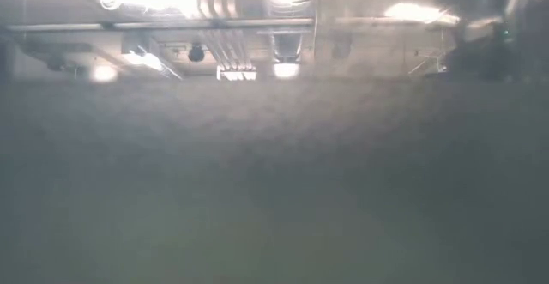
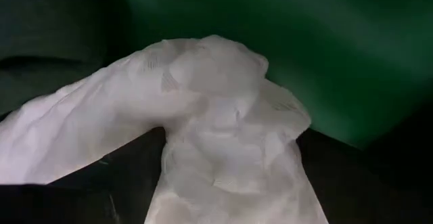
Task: Sort clothes
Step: Put the white blouse into the transparent bin
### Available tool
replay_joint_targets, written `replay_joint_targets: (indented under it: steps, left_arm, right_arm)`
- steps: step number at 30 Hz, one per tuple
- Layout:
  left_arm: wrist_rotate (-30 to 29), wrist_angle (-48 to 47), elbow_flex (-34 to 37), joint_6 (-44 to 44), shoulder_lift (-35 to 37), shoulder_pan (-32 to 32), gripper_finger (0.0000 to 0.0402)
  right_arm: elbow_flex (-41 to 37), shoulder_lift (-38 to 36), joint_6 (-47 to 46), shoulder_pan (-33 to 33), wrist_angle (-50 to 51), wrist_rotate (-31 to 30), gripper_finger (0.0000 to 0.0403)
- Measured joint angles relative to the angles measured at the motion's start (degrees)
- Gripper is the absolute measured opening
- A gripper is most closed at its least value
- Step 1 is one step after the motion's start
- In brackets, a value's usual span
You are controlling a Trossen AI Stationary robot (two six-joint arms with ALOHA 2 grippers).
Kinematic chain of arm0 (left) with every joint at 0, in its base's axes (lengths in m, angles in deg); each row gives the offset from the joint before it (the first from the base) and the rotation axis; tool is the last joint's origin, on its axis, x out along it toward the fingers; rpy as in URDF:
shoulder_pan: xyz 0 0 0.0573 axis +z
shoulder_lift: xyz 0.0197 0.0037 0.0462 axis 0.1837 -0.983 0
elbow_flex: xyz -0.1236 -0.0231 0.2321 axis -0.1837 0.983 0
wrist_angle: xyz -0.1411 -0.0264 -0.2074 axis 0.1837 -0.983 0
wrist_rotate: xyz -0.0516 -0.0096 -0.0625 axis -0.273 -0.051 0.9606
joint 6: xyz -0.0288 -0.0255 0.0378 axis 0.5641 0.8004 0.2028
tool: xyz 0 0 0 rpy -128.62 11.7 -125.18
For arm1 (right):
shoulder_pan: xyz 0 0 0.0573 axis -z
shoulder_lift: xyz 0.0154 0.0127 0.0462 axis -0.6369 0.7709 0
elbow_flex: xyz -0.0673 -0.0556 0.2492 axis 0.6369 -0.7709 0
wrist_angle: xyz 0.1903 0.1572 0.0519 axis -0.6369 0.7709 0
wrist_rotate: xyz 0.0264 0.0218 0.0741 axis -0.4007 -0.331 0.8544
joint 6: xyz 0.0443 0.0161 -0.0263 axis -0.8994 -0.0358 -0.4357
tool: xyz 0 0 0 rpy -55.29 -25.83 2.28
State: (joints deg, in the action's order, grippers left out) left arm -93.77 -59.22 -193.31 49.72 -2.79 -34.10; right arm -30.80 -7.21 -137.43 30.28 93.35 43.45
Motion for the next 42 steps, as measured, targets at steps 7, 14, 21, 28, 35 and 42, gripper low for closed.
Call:
replay_joint_targets:
  steps: [7,14,21,28,35,42]
  left_arm:
    - [0.0,0.0,0.0,0.0,0.0,0.0,0.0000]
    - [0.0,-0.2,0.0,0.0,0.2,0.0,0.0000]
    - [-1.4,-0.4,0.0,0.0,0.4,0.0,0.0000]
    - [-1.4,-0.4,0.0,0.0,0.5,0.0,0.0000]
    - [-1.5,-0.4,0.0,0.0,0.6,0.0,0.0000]
    - [-3.5,-0.5,0.0,0.0,0.8,0.0,0.0000]
  right_arm:
    - [-2.3,0.8,0.9,0.0,-2.8,-1.5,0.0233]
    - [-3.5,1.4,3.3,0.0,-3.0,-1.5,0.0067]
    - [-3.2,0.5,5.9,-0.2,-3.4,-1.5,0.0014]
    - [1.5,-5.3,4.9,-0.6,-1.8,-1.5,0.0011]
    - [9.6,-12.8,3.8,-0.6,3.5,-7.7,0.0010]
    - [18.2,-19.7,3.1,-0.6,3.8,-16.8,0.0010]
